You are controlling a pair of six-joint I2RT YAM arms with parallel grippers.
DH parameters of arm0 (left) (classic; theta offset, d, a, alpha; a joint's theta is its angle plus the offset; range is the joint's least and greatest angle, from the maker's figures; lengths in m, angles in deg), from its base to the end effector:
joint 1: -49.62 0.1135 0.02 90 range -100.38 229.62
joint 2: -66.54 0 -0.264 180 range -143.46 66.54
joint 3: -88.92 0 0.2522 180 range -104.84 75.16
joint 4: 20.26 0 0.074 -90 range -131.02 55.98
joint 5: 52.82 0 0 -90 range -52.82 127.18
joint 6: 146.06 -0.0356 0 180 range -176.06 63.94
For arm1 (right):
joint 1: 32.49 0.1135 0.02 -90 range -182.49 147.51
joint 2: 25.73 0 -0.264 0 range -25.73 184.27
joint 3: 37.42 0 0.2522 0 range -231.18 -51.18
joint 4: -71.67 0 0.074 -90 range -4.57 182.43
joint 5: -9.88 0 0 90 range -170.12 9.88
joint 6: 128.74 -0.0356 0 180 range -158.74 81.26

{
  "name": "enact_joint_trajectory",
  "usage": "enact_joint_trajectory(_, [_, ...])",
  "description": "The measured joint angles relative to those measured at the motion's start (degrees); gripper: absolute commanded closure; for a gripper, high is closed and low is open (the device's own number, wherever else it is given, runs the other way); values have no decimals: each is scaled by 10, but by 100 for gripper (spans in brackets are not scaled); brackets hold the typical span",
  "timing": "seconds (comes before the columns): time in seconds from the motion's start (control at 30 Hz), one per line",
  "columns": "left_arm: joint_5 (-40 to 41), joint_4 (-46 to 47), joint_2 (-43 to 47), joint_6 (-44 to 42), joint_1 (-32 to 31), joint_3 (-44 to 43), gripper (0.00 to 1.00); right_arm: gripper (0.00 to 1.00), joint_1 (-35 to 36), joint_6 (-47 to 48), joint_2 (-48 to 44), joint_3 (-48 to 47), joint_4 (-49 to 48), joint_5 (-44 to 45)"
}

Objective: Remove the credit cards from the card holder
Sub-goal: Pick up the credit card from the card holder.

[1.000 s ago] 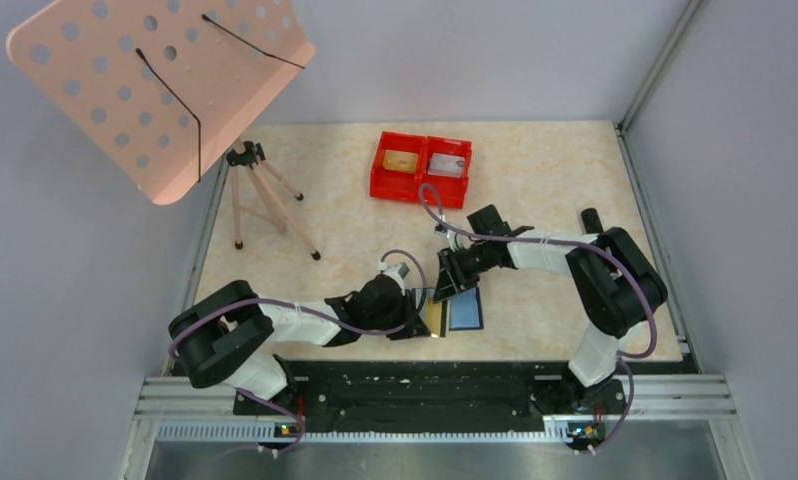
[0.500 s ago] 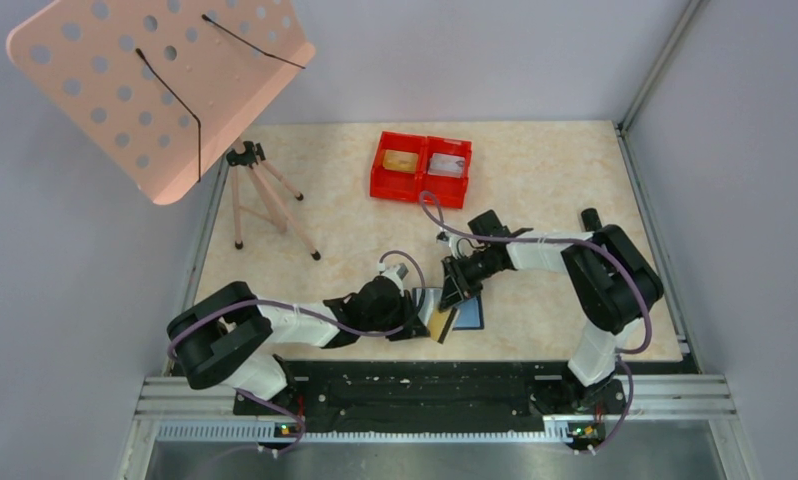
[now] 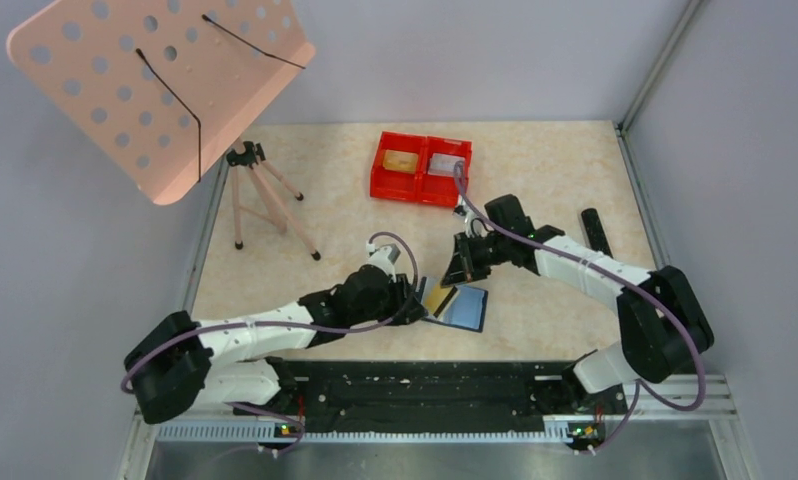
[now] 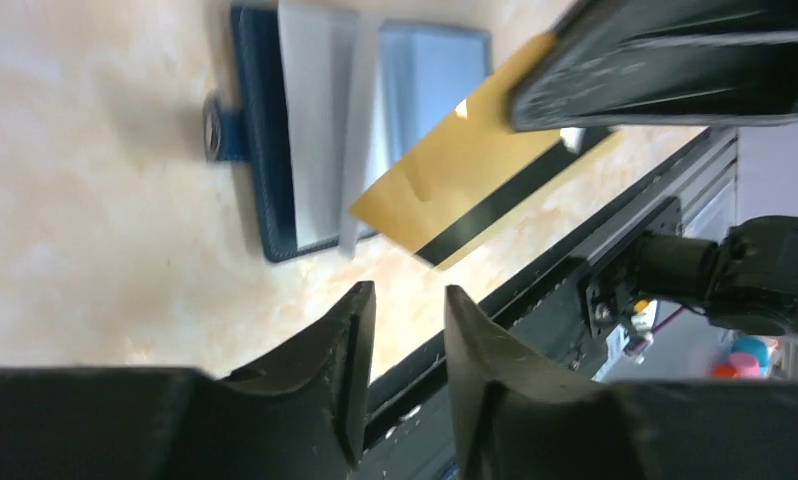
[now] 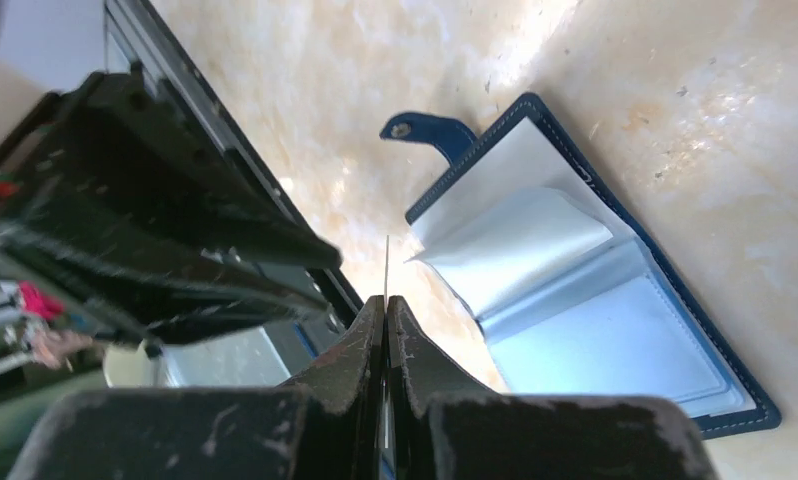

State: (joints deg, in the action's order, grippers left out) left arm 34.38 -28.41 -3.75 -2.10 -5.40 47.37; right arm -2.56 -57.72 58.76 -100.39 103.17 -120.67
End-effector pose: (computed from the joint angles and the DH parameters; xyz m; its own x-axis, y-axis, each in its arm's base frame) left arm 0.1360 -0.1974 0.1750 -0.8823 -0.1478 -0.4468 0.2164 0.7158 -0.6640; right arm 0.2398 0.1648 0.2030 -0.8882 -0.2262 -0.3999 -0.4538 0.5678 0.6867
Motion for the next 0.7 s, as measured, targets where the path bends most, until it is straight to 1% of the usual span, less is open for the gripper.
enact_joint_trajectory(0.07, [21,-18,35,-34,0,-19,50,100,-1,-44,-17,0,-8,18])
enact_joint_trajectory(0.23, [63,-49,80,-123,-9,-56,45,100,-1,-162,-23,5,-20,46])
enact_joint_trajectory(0.33, [97,-70,86,-180,-35,-69,44,100,-1,-230,-33,25,-40,45])
enact_joint_trajectory(0.47, [159,-101,85,-249,-89,-90,43,100,-1,-298,-49,47,-59,48])
enact_joint_trajectory(0.6, [220,-112,76,-305,-135,-111,43,100,-1,-337,-55,50,-85,48])
enact_joint_trajectory(0.7, [267,-113,50,-339,-167,-123,43,100,-1,-358,-57,59,-104,47])
